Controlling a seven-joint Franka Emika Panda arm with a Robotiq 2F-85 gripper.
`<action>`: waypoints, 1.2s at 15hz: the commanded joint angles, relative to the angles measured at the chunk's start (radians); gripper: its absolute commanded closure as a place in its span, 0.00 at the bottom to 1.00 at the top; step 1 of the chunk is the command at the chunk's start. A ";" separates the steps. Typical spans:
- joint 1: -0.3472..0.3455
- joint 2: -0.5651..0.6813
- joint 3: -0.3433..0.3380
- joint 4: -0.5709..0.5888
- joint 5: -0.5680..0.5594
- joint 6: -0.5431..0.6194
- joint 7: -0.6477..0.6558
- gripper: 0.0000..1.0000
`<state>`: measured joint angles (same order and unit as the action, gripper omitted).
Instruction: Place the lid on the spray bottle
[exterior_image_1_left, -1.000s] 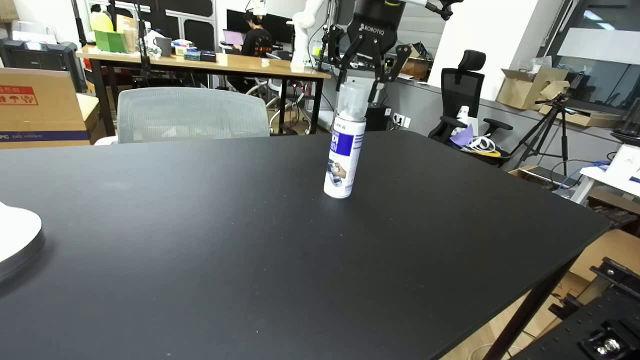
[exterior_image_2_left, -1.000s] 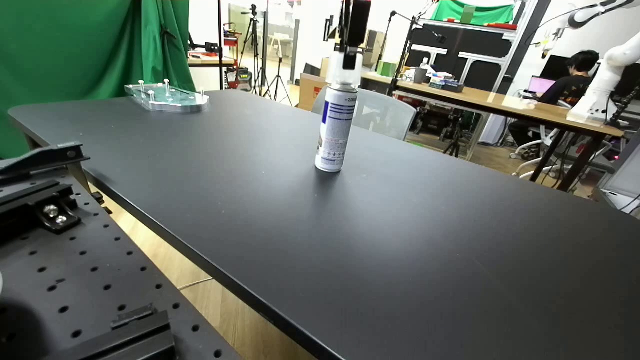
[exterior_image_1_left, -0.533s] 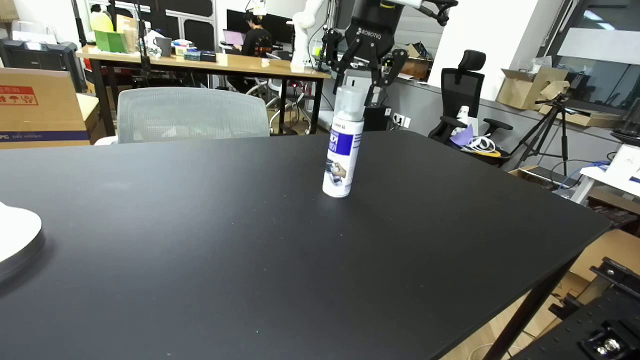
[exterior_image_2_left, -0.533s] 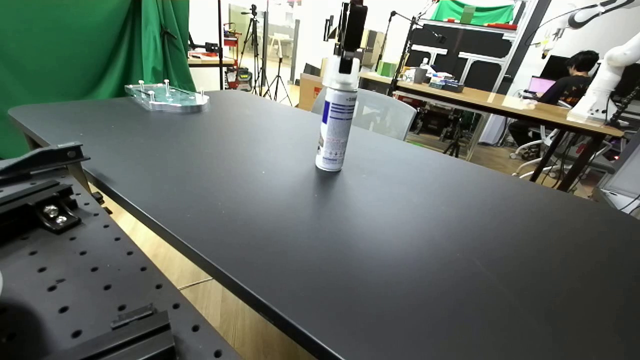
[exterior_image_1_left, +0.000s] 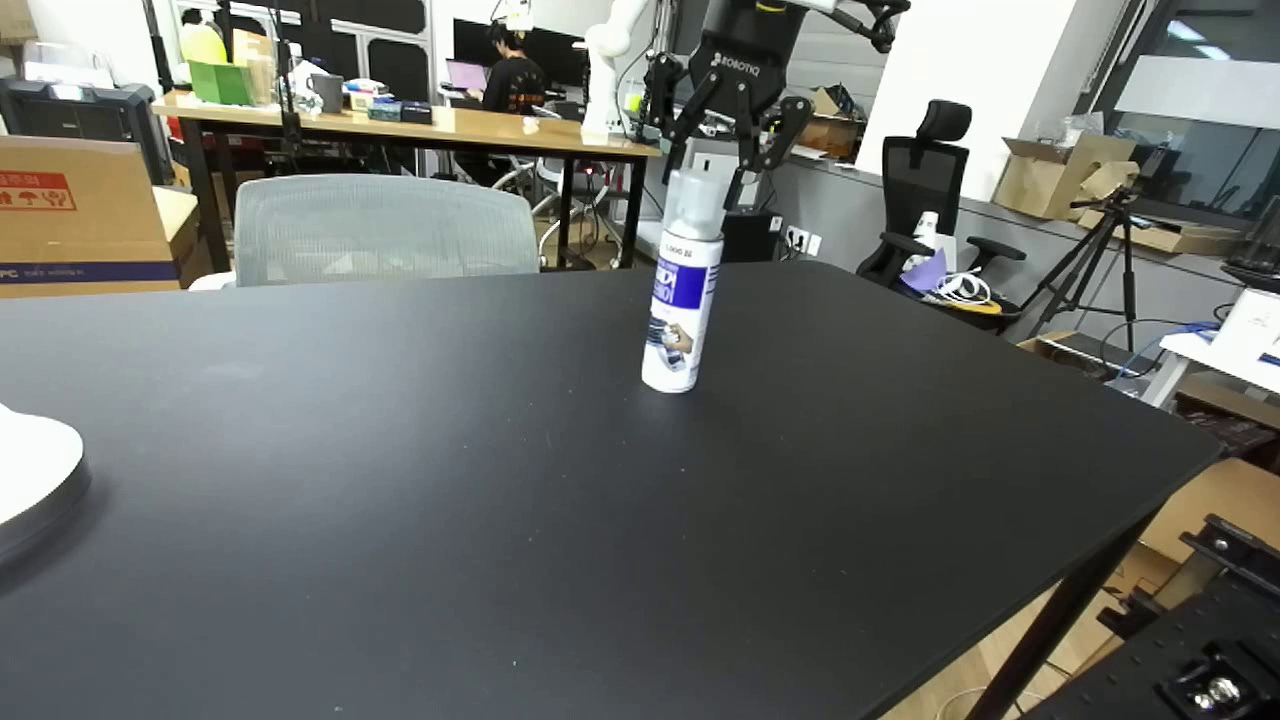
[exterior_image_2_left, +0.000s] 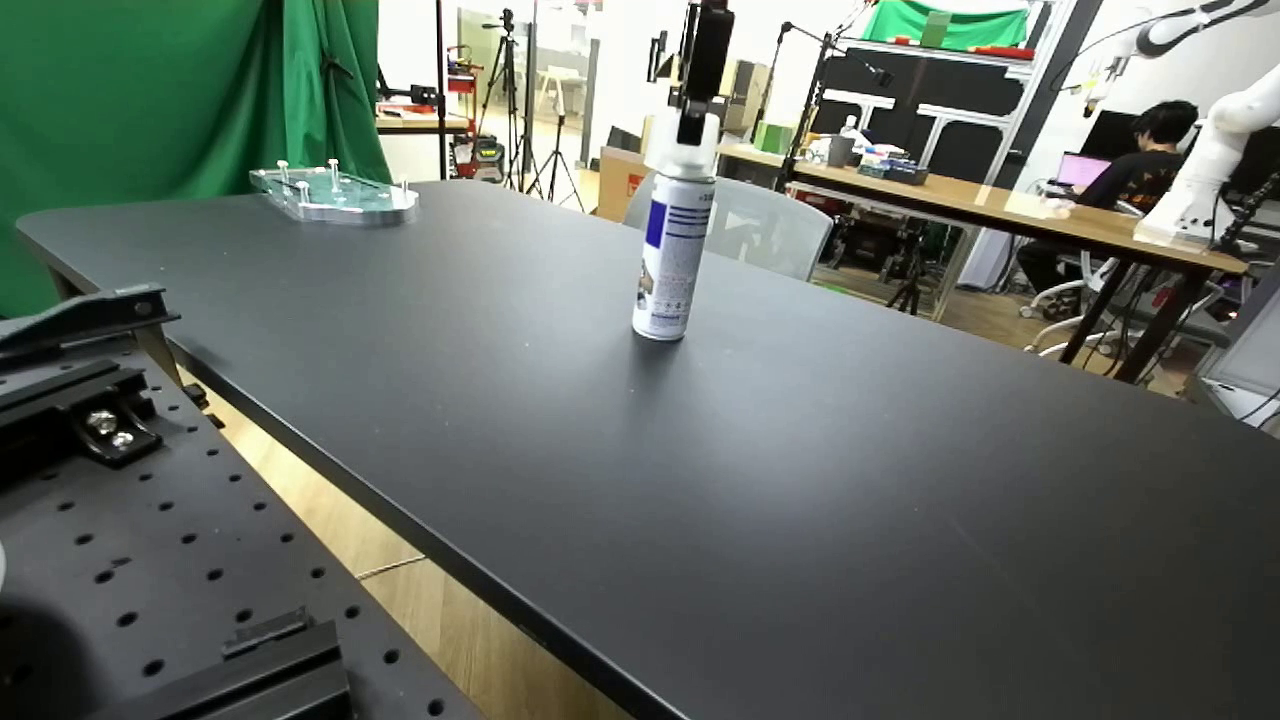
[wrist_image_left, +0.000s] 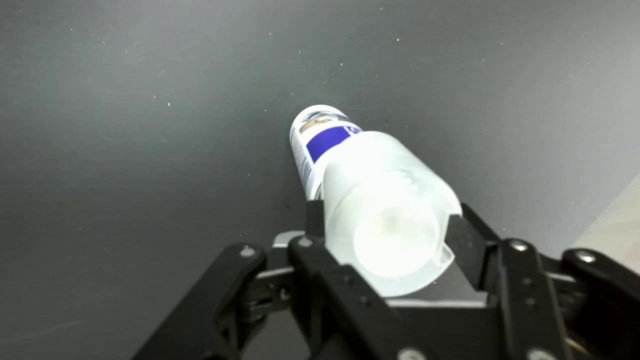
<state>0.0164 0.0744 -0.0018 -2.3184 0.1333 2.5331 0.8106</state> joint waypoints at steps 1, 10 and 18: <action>0.000 0.004 -0.005 0.025 0.018 -0.019 -0.002 0.62; 0.000 -0.001 -0.008 0.035 0.022 -0.013 -0.003 0.62; -0.001 0.016 -0.009 0.052 0.020 -0.018 0.002 0.62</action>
<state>0.0164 0.0757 -0.0070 -2.2968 0.1403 2.5355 0.8098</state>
